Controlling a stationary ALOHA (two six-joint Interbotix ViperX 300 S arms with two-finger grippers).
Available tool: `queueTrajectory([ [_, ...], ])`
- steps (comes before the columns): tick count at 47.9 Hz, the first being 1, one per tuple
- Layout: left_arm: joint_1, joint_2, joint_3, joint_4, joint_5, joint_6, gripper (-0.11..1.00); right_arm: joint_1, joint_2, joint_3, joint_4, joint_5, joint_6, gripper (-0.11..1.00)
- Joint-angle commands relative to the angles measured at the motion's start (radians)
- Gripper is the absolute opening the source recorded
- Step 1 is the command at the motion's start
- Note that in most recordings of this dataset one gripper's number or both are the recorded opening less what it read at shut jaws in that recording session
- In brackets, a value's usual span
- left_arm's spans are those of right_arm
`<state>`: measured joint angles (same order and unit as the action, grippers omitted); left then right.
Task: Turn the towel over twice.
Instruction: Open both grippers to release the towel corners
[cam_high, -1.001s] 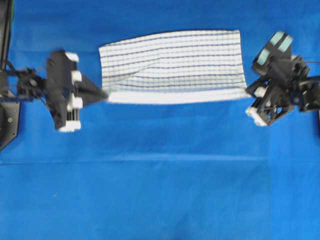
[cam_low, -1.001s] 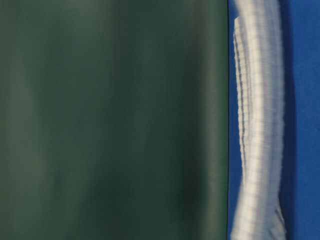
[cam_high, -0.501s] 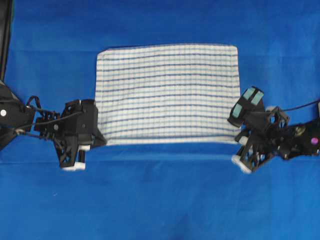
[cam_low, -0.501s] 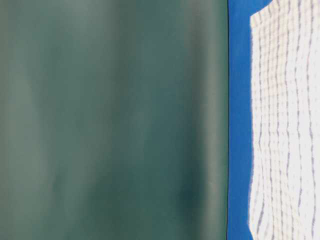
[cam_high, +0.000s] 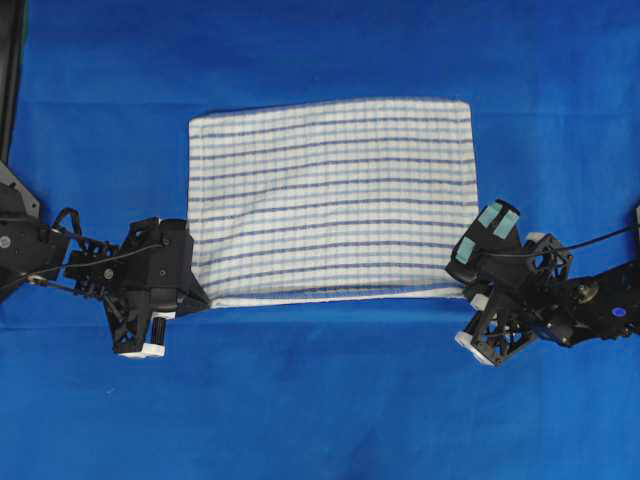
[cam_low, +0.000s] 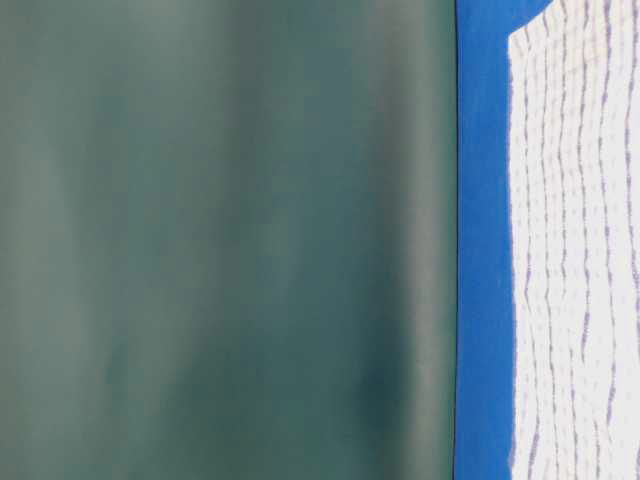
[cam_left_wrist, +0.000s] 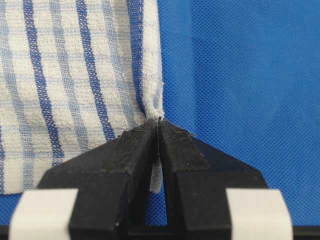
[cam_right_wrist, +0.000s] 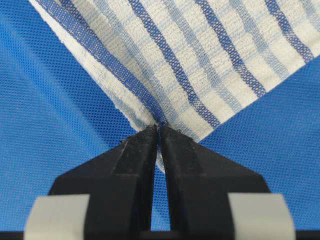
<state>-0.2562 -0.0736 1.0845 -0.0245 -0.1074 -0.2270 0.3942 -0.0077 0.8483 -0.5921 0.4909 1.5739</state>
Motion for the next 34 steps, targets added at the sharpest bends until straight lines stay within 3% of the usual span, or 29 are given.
queueTrajectory([
  [1, 0.003, -0.009, -0.002, -0.002, 0.006, 0.002, 0.04, 0.014, -0.006, -0.014, -0.006, -0.012, 0.003, 0.07],
  [8, 0.006, -0.015, -0.006, 0.000, 0.032, 0.002, 0.05, 0.014, -0.014, -0.014, -0.008, -0.005, 0.002, 0.08],
  [10, 0.005, -0.021, -0.008, -0.002, 0.041, 0.000, 0.09, 0.014, -0.018, -0.015, -0.008, 0.002, 0.002, 0.16],
  [18, 0.006, -0.081, -0.021, -0.002, 0.086, 0.005, 0.53, 0.015, -0.061, -0.026, -0.043, 0.054, -0.008, 0.62],
  [20, 0.006, -0.103, -0.025, -0.002, 0.104, 0.009, 0.65, 0.017, -0.081, -0.029, -0.057, 0.066, -0.009, 0.66],
  [23, 0.006, -0.138, -0.031, -0.002, 0.138, 0.011, 0.81, 0.018, -0.115, -0.035, -0.080, 0.083, -0.009, 0.61],
  [34, 0.005, -0.311, -0.046, 0.000, 0.259, 0.014, 0.74, 0.021, -0.270, -0.037, -0.201, 0.130, -0.014, 0.59],
])
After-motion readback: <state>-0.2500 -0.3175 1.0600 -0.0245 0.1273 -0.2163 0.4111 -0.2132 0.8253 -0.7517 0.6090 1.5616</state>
